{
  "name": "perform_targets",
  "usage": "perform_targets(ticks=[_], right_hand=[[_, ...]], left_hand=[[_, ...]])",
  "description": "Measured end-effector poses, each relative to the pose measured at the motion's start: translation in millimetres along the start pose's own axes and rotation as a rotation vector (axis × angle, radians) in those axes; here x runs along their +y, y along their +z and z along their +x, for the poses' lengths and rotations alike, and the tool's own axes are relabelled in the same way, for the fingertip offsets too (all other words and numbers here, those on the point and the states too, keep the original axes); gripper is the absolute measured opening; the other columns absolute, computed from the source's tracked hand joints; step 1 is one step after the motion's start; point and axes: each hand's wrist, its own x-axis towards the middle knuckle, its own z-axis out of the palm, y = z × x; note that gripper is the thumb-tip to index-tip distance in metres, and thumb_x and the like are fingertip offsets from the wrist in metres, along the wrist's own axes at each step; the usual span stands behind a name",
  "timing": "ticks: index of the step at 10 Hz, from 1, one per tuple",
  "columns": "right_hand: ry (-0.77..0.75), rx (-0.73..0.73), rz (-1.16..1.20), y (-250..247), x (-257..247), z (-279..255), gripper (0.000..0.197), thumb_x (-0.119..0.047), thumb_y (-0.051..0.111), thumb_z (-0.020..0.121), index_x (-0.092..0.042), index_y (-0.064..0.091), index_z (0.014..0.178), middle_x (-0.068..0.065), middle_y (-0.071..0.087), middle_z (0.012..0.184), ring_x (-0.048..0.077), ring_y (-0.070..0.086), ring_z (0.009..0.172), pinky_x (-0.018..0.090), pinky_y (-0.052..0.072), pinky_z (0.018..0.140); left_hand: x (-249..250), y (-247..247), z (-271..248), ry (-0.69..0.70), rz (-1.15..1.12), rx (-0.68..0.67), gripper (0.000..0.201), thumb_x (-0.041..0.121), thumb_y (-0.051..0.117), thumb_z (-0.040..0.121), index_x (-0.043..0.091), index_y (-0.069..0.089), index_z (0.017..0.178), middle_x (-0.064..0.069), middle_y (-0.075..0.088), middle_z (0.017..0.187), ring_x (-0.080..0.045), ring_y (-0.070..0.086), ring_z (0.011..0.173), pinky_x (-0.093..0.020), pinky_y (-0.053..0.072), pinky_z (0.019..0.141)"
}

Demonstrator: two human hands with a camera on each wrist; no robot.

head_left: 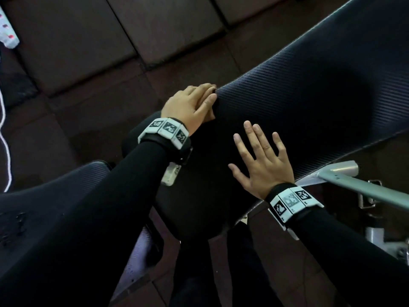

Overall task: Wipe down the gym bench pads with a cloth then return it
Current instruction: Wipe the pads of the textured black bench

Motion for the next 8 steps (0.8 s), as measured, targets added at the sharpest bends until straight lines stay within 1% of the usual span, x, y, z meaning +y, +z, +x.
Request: perform_targets(ticks=[1, 2, 3, 4, 5, 6, 7, 8], right_hand=[[-0.004, 0.001, -0.006, 0.3, 0.0, -0.8, 0.067, -0.056, 0.04, 0.092, -0.017, 0.032, 0.146, 0.011, 0.022, 0.155, 0.022, 0.021, 0.143, 0.048, 0.02, 0.113], [-0.004, 0.006, -0.003, 1.2, -0.4, -0.8, 0.067, -0.056, 0.04, 0.092, -0.017, 0.032, 0.145, 0.011, 0.022, 0.155, 0.022, 0.021, 0.143, 0.048, 0.019, 0.114], [0.0, 0.006, -0.012, 1.7, -0.3, 0.0, 0.067, -0.056, 0.04, 0.091, -0.017, 0.032, 0.146, 0.011, 0.021, 0.155, 0.022, 0.021, 0.143, 0.047, 0.018, 0.114], [0.002, 0.007, -0.017, 2.2, 0.0, -0.3, 0.068, -0.056, 0.04, 0.091, -0.017, 0.032, 0.146, 0.01, 0.021, 0.155, 0.022, 0.021, 0.143, 0.047, 0.018, 0.114], [0.001, 0.007, -0.016, 2.6, 0.1, -1.1, 0.068, -0.056, 0.04, 0.091, -0.017, 0.032, 0.146, 0.01, 0.021, 0.155, 0.022, 0.02, 0.143, 0.047, 0.018, 0.114], [0.001, 0.004, -0.013, 2.9, -0.3, -0.4, 0.068, -0.056, 0.041, 0.091, -0.017, 0.032, 0.146, 0.01, 0.021, 0.155, 0.022, 0.021, 0.143, 0.048, 0.019, 0.114], [0.002, 0.002, -0.01, 2.7, -0.4, -0.9, 0.068, -0.056, 0.041, 0.091, -0.017, 0.032, 0.146, 0.01, 0.021, 0.155, 0.022, 0.021, 0.143, 0.048, 0.02, 0.113], [-0.003, 0.005, -0.017, 3.4, -0.2, -1.4, 0.069, -0.057, 0.042, 0.091, -0.017, 0.031, 0.146, 0.01, 0.021, 0.155, 0.022, 0.021, 0.143, 0.048, 0.018, 0.114]], left_hand=[[-39.7, -5.6, -17.1, -0.057, 0.046, 0.024, 0.045, 0.053, 0.033, 0.096, 0.033, 0.049, 0.134, 0.001, 0.056, 0.129, -0.025, 0.052, 0.115, -0.039, 0.041, 0.098], [-79.4, -9.9, -38.1, -0.224, 0.05, 0.06, 0.042, 0.05, 0.033, 0.098, 0.03, 0.052, 0.13, -0.006, 0.058, 0.126, -0.03, 0.054, 0.114, -0.04, 0.039, 0.095], [-91.4, -6.5, -45.5, -0.381, 0.015, 0.061, 0.041, 0.049, 0.031, 0.099, 0.03, 0.051, 0.129, -0.01, 0.058, 0.123, -0.035, 0.053, 0.111, -0.043, 0.039, 0.094], [-75.9, -1.3, -34.7, -0.347, 0.023, 0.075, 0.044, 0.048, 0.028, 0.098, 0.03, 0.055, 0.127, -0.005, 0.056, 0.13, -0.034, 0.05, 0.116, -0.043, 0.034, 0.101], [-46.1, 3.1, -20.5, -0.172, 0.038, 0.077, 0.048, 0.051, 0.026, 0.095, 0.032, 0.057, 0.125, 0.003, 0.058, 0.129, -0.023, 0.046, 0.123, -0.038, 0.029, 0.106], [-30.3, 3.1, -14.7, -0.107, -0.005, 0.071, 0.044, 0.052, 0.028, 0.095, 0.036, 0.056, 0.124, 0.007, 0.058, 0.126, -0.019, 0.046, 0.121, -0.037, 0.031, 0.105], [-38.5, 1.0, -23.7, -0.119, -0.01, 0.084, 0.039, 0.051, 0.031, 0.098, 0.037, 0.054, 0.126, 0.007, 0.058, 0.123, -0.02, 0.049, 0.116, -0.037, 0.034, 0.101], [-57.4, -1.4, -35.2, -0.131, -0.014, 0.127, 0.042, 0.049, 0.033, 0.098, 0.032, 0.056, 0.128, 0.001, 0.059, 0.121, -0.022, 0.051, 0.113, -0.039, 0.038, 0.1]])
